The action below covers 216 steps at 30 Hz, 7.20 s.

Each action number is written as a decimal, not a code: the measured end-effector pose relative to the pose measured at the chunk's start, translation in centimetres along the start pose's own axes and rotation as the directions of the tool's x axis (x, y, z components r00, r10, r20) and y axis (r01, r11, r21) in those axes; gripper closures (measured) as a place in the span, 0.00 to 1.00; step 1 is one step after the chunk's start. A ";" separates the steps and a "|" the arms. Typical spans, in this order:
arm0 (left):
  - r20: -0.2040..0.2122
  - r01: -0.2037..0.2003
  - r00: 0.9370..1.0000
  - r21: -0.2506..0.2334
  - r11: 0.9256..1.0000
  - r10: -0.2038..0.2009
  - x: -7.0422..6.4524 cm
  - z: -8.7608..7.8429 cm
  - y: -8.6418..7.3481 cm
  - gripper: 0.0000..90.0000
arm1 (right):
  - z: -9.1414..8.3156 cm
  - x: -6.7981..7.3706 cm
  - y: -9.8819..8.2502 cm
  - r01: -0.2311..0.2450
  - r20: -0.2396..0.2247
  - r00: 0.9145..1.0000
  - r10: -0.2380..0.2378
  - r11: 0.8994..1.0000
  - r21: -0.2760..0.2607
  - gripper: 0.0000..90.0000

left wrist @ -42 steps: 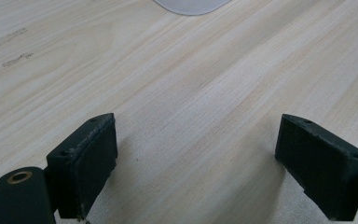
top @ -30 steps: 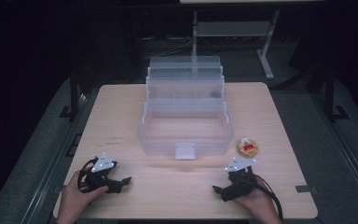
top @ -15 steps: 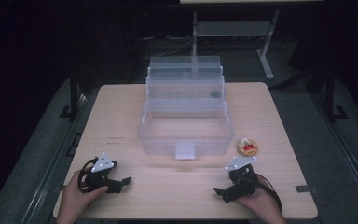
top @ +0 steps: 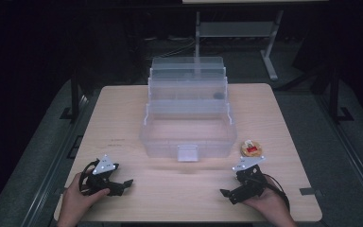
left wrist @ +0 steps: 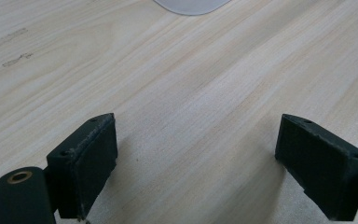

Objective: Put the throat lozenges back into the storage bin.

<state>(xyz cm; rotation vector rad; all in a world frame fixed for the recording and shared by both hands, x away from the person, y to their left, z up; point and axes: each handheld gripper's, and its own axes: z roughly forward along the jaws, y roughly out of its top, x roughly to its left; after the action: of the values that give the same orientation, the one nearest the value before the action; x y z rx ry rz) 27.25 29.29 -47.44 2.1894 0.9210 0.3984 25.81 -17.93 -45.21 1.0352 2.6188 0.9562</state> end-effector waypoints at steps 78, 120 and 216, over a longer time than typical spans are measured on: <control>0.000 0.004 1.000 -0.003 1.000 -0.004 0.0 0.0 0.0 0.13 | -5.0 -5.4 1.6 -0.058 0.102 0.993 0.057 0.998 0.001 0.00; 0.001 0.003 1.000 0.000 1.000 -0.003 0.0 0.0 0.0 0.13 | -4.3 -9.8 3.4 -0.145 0.152 0.979 0.135 0.988 0.058 0.00; 0.001 0.003 1.000 0.000 1.000 -0.003 0.0 0.0 0.0 0.13 | 1.9 -13.9 4.4 -0.254 0.167 0.961 0.219 0.939 0.233 0.22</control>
<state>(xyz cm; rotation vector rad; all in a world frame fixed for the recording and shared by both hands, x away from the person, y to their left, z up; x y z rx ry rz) 27.24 29.27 -47.43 2.1873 0.9238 0.3965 39.35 -23.76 -45.07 1.4501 2.5870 0.5718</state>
